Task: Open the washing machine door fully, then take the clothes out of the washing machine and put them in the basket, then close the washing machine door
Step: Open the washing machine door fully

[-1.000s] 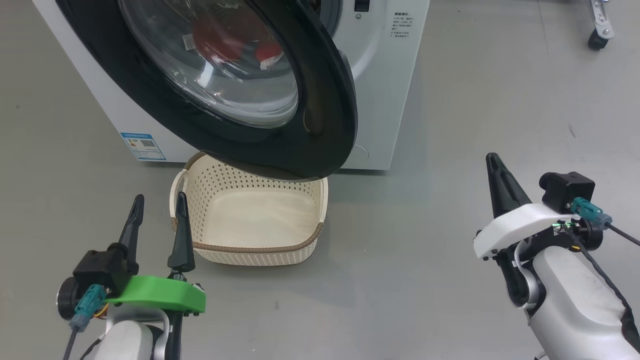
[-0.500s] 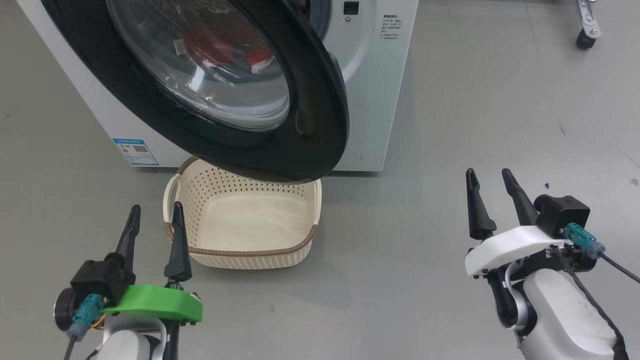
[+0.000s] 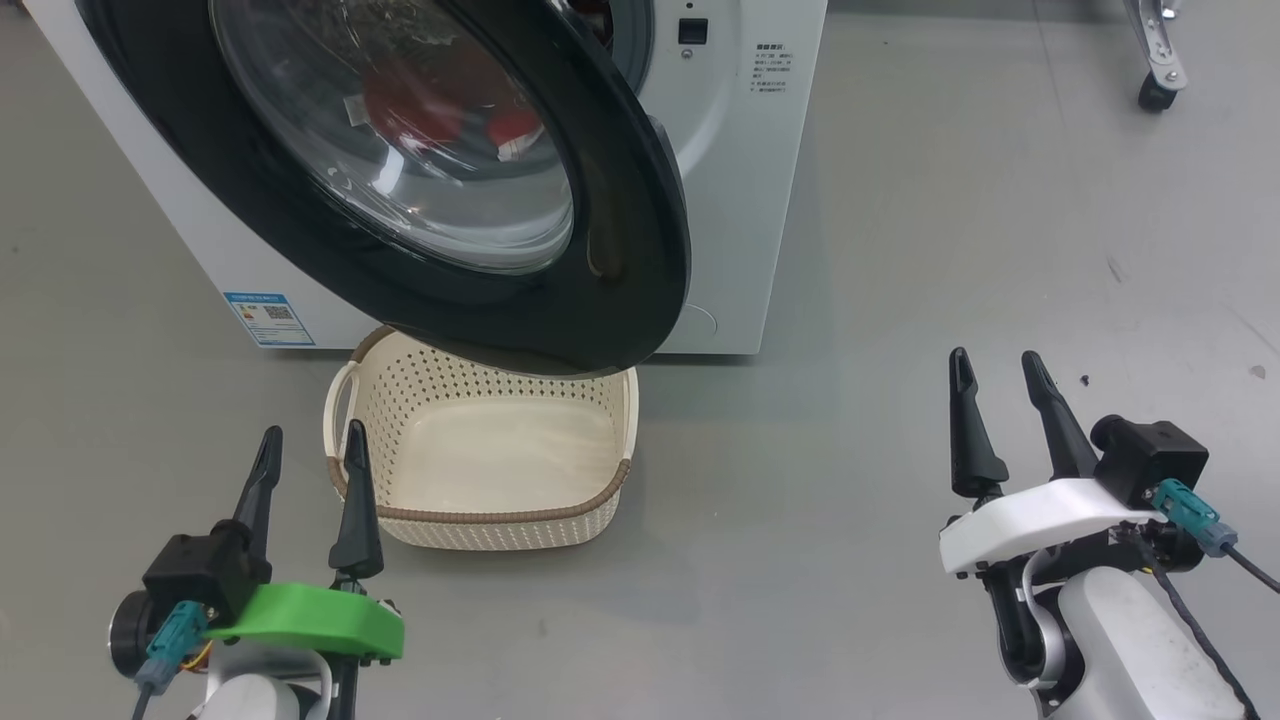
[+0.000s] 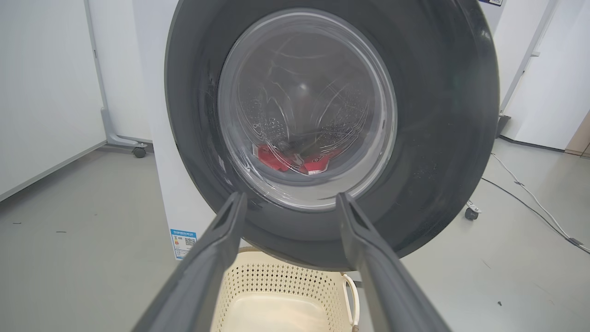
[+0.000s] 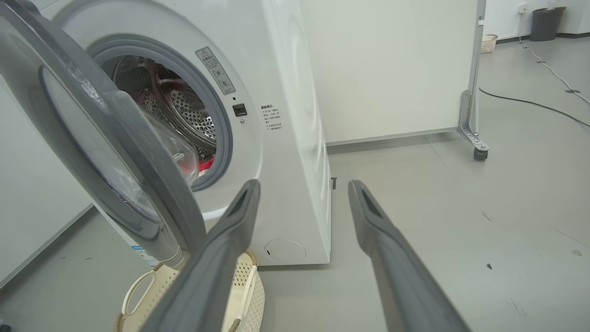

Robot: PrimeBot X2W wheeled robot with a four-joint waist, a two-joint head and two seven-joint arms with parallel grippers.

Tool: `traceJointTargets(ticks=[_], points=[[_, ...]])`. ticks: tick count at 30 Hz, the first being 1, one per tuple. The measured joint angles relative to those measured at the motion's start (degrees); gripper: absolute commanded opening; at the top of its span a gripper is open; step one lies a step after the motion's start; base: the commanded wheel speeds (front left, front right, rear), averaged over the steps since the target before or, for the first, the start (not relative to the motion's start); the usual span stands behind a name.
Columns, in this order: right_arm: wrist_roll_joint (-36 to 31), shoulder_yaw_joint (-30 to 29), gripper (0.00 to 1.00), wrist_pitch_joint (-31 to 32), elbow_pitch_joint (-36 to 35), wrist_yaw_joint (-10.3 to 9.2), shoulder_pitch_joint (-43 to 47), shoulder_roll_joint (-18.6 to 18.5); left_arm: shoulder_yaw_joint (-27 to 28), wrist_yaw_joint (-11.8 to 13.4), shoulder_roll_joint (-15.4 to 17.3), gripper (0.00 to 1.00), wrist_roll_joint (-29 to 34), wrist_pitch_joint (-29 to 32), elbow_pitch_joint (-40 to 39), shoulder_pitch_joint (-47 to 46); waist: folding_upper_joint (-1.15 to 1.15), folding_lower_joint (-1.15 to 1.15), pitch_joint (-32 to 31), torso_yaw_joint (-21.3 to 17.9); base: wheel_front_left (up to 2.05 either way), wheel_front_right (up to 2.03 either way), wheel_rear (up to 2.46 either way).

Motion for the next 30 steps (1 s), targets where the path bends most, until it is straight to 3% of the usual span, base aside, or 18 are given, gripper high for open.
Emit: traceJointTargets(ticks=[30], points=[[-3.37, -2.77, 1.0, 0.0, -3.89, 0.68, 4.1, 1.74, -0.08, -0.47, 0.0, 1.0, 0.12, 0.0, -0.18, 0.63, 0.0, 0.0, 0.68, 0.09, 0.0, 0.0, 0.0]])
